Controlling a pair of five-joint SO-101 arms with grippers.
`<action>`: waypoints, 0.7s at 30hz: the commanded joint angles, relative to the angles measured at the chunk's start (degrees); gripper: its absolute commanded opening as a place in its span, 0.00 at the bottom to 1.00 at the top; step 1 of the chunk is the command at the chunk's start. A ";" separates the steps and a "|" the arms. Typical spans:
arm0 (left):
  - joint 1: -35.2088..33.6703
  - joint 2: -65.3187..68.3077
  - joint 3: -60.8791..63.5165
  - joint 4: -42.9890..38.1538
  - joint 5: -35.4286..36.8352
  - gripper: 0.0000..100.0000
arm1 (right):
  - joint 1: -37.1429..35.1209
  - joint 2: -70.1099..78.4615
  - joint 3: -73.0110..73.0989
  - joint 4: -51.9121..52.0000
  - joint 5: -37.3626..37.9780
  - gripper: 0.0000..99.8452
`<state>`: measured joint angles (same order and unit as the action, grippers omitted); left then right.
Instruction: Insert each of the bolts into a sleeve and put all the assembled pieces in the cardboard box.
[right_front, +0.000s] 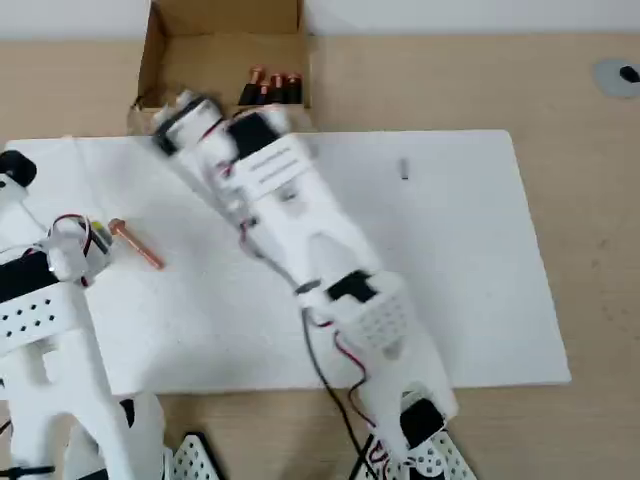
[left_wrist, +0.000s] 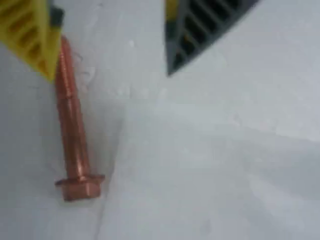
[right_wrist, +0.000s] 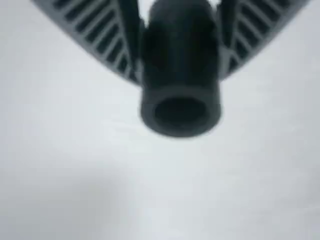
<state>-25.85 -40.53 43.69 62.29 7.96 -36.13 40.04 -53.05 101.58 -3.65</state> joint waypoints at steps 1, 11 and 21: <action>1.58 -0.04 0.88 -3.87 1.05 0.16 | 6.11 -10.07 -3.82 0.88 -1.05 0.01; 6.42 0.75 8.35 -14.59 5.71 0.17 | 8.48 -20.88 -3.56 0.88 -1.05 0.01; 6.51 25.98 -4.66 -10.46 8.70 0.17 | 8.48 -21.32 -3.56 0.88 -1.14 0.01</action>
<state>-19.78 -20.66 45.89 50.07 15.60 -28.57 23.34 -53.05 101.58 -4.18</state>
